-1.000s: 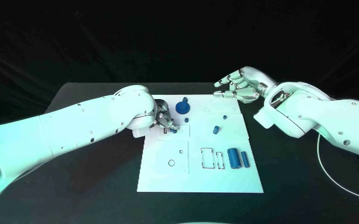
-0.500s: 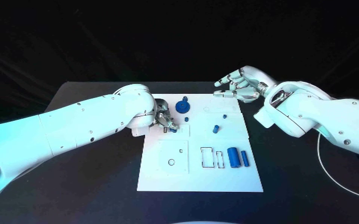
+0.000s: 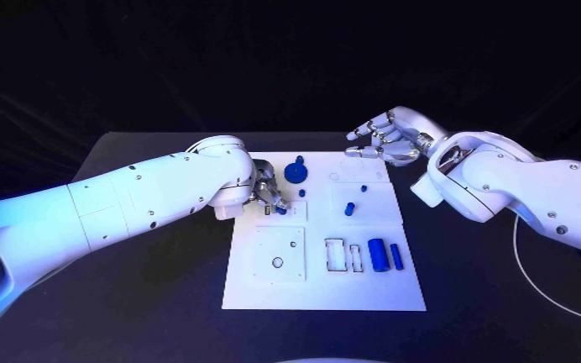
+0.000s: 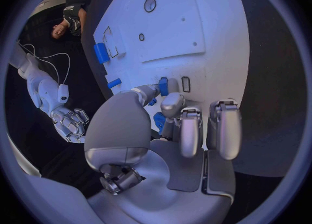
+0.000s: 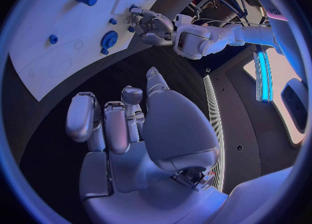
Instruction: Assemble the parts on the task board
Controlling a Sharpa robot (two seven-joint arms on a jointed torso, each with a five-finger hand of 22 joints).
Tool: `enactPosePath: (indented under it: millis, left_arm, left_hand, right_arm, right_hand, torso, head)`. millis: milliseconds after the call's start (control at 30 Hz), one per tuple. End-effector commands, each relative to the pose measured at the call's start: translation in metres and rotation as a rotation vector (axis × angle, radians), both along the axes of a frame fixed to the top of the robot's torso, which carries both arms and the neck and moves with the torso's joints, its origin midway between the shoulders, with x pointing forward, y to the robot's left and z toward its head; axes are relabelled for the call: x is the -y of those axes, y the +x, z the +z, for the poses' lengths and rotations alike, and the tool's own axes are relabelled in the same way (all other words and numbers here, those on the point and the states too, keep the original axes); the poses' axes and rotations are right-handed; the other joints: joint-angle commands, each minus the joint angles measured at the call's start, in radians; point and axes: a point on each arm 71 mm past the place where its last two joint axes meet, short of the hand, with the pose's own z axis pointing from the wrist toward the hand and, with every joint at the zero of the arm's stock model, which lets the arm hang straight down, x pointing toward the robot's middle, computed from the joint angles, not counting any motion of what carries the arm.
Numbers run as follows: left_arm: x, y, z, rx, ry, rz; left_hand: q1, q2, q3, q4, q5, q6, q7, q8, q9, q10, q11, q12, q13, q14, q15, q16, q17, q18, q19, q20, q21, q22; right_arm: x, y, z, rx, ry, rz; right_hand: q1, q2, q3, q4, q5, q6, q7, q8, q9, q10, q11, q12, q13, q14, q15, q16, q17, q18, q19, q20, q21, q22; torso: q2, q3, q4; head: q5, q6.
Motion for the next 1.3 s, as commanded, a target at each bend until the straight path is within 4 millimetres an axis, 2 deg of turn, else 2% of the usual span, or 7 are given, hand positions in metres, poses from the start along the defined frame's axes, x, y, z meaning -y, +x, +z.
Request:
enactPosePath:
  millis: [33, 533, 700, 1133, 1300]
  left_arm:
    - [0.0035, -0.0039, -0.0054, -0.032, 0.02, -0.034]
    - [0.0062, -0.0034, -0.0059, -0.031, 0.037, -0.051]
    - [0.0061, -0.0016, -0.0058, -0.023, 0.036, -0.043]
    - [0.0039, 0.0021, -0.0054, -0.008, 0.03, -0.021]
    - [0.0012, 0.0029, -0.0038, -0.001, 0.024, -0.011]
  left_hand:
    - [-0.016, 0.003, 0.083, -0.092, -0.001, 0.005, -0.007, 0.002, -0.001, 0.007, 0.0, 0.006, 0.003, 0.105, -0.004, 0.003, 0.263, -0.012, 0.074, -0.006, 0.001, 0.19]
    - [-0.105, 0.015, -0.086, -0.032, -0.004, 0.049, -0.017, -0.021, -0.015, 0.022, -0.008, 0.026, 0.028, 0.105, -0.011, 0.003, 0.263, -0.012, 0.074, -0.014, -0.003, 0.189]
    - [-0.136, 0.018, -0.147, -0.002, -0.006, 0.06, -0.016, -0.026, -0.018, 0.027, -0.007, 0.03, 0.034, 0.105, -0.011, 0.003, 0.263, -0.012, 0.075, -0.014, -0.002, 0.191]
    - [-0.156, 0.034, -0.274, 0.051, -0.006, 0.074, -0.017, -0.04, -0.024, 0.029, -0.008, 0.029, 0.036, 0.105, -0.012, 0.003, 0.263, -0.012, 0.075, -0.015, -0.004, 0.191]
    - [-0.151, 0.042, -0.331, 0.074, -0.051, 0.079, -0.019, -0.044, -0.026, 0.032, -0.01, 0.029, 0.039, 0.105, -0.013, 0.003, 0.263, -0.012, 0.076, -0.016, -0.003, 0.193]
  right_arm:
    - [-0.0016, -0.0007, -0.0005, -0.001, -0.011, 0.014]
    - [-0.0013, -0.0011, -0.0006, -0.003, -0.012, 0.014]
    - [-0.0012, -0.0011, -0.0006, -0.003, -0.012, 0.014]
    - [-0.001, -0.0007, -0.0014, -0.011, -0.016, 0.016]
    - [-0.001, -0.0006, -0.0018, -0.015, -0.018, 0.017]
  right_hand:
    - [0.0, 0.008, -0.007, 0.001, 0.006, 0.01, 0.0, 0.001, 0.001, 0.003, -0.003, 0.004, -0.001, 0.044, -0.003, -0.004, 0.001, 0.009, -0.003, 0.0, -0.004, 0.0]
    - [-0.002, 0.009, -0.011, 0.004, 0.007, 0.01, 0.0, 0.001, 0.001, 0.003, -0.003, 0.003, -0.003, 0.044, -0.003, -0.006, -0.001, 0.009, -0.004, 0.0, -0.005, -0.002]
    - [-0.003, 0.009, -0.013, 0.005, 0.008, 0.01, 0.0, 0.001, 0.001, 0.002, -0.003, 0.003, -0.004, 0.044, -0.003, -0.006, -0.002, 0.009, -0.004, 0.0, -0.006, -0.003]
    - [-0.023, 0.016, -0.04, 0.029, 0.011, 0.011, 0.001, 0.0, 0.0, 0.002, -0.002, 0.006, -0.008, 0.044, -0.002, -0.01, -0.004, 0.01, -0.005, 0.0, -0.011, -0.008]
    - [-0.026, 0.017, -0.044, 0.033, 0.012, 0.011, 0.001, -0.001, 0.0, 0.001, -0.002, 0.007, -0.008, 0.044, -0.002, -0.011, -0.005, 0.01, -0.005, 0.0, -0.012, -0.009]
  torso:
    - [0.0, 0.0005, -0.0003]
    - [-0.001, 0.0012, -0.0006]
    - [-0.001, 0.0012, 0.0002]
    - [-0.001, 0.0003, 0.0]
    - [0.0, -0.0005, -0.0008]
  head:
    - [0.0, -0.001]
    - [-0.003, -0.003]
    - [-0.003, -0.003]
    - [-0.004, -0.003]
    - [-0.003, -0.003]
